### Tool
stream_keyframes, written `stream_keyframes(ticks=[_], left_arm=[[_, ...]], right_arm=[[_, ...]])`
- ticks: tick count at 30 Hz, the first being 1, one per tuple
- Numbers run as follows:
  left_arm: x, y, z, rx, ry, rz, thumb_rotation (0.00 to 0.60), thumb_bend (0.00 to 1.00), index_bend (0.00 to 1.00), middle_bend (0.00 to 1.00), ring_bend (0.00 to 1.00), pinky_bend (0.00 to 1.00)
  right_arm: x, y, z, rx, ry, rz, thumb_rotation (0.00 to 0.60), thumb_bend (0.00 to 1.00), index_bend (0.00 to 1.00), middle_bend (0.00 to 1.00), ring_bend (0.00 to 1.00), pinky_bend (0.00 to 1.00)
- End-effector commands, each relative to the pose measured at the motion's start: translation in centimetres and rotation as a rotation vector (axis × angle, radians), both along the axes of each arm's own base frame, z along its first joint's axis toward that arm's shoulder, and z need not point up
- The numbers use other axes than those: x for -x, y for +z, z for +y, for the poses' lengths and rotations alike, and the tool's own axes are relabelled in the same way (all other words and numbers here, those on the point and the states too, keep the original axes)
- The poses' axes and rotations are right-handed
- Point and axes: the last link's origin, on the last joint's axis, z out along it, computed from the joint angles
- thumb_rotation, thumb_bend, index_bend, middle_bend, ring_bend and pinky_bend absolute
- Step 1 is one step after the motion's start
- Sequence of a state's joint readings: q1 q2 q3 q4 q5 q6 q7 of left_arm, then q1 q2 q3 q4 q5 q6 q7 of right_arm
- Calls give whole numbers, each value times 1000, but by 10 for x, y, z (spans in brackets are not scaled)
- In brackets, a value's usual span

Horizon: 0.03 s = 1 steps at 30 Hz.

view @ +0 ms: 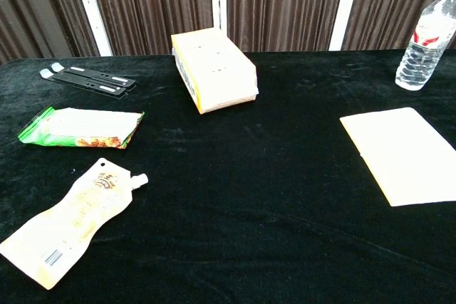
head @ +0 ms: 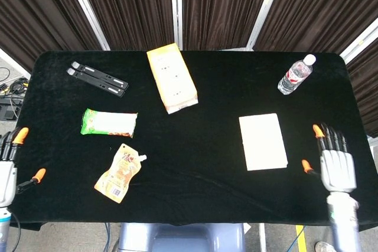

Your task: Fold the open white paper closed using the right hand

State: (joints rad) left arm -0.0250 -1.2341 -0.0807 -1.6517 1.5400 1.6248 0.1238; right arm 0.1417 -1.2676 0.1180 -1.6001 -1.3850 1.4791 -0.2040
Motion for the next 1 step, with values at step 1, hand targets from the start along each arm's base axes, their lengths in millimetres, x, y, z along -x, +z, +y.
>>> stream_keyframes(ticks=[1], left_arm=[[1,-10,1,18,-5,24,600,195,0,0,0,0]], right_arm=[[8,9,23,-56,29,-2,600,154,0,0,0,0]])
